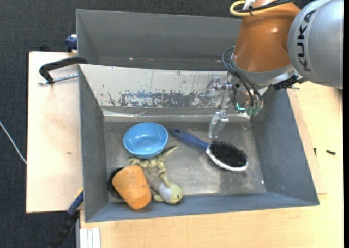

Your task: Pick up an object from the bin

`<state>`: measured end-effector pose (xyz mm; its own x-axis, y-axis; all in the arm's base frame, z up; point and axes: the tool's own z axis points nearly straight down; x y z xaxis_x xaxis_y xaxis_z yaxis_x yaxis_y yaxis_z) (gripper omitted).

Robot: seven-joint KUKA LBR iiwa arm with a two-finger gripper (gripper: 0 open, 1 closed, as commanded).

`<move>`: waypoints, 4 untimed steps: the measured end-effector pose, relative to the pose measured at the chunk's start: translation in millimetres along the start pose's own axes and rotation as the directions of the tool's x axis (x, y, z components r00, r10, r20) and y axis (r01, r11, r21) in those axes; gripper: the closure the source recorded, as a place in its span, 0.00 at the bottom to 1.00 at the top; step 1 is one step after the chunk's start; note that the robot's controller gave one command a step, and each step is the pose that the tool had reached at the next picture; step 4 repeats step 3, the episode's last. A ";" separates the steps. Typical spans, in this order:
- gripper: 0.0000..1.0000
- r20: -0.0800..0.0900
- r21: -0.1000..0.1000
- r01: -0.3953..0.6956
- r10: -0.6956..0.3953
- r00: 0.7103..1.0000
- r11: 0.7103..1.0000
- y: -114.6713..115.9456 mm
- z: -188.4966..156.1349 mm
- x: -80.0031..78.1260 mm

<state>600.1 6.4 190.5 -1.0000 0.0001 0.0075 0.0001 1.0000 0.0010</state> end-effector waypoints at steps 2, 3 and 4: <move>1.00 0.017 -0.001 -0.048 0.048 0.999 0.999 -14.4 117.1 35.9; 1.00 0.021 0.001 0.102 -0.102 0.995 0.995 8.8 -24.2 47.5; 1.00 0.021 0.001 0.102 -0.102 0.995 0.995 8.8 -24.2 47.5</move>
Offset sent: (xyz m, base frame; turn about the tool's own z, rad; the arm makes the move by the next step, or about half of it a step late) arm -0.0402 -0.0150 -0.1205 0.0478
